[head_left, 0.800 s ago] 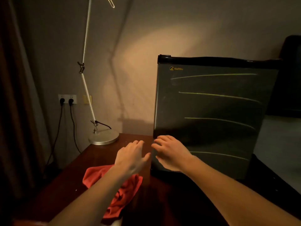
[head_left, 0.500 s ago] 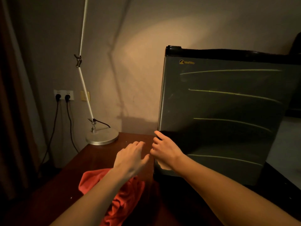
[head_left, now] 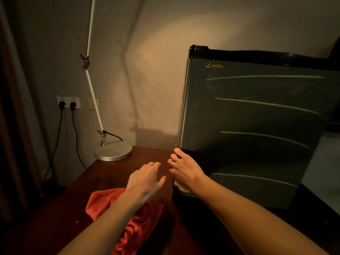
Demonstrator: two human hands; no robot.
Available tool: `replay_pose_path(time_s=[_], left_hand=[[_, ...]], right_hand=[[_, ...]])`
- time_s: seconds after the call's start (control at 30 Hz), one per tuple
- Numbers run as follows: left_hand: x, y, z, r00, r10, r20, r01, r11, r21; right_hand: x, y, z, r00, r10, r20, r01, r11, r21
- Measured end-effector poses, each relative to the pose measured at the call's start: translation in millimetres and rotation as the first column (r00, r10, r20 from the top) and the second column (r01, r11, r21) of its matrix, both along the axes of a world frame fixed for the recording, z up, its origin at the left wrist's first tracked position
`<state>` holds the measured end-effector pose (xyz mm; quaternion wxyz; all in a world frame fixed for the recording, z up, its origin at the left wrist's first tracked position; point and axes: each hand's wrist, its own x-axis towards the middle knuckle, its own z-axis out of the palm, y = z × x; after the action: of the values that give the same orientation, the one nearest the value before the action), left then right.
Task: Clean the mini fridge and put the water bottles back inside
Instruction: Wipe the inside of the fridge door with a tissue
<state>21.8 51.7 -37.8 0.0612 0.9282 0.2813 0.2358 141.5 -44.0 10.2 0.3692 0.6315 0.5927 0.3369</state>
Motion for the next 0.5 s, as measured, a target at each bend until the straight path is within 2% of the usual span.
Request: replay_pose_path(time_s=[0.27,0.5], left_hand=[[-29,-18,10,1.0,0.024,0.0,-0.024,1.0,0.007],[-60,-58,15,1.0,0.002,-0.003,-0.002,0.999,0.043]], right_hand=[[-42,-34,-5,0.979,0.034,-0.203,-0.013,0.995,0.102],[-107,-88,-7,0.972,-0.07,-0.226,0.104,0.985,0.14]])
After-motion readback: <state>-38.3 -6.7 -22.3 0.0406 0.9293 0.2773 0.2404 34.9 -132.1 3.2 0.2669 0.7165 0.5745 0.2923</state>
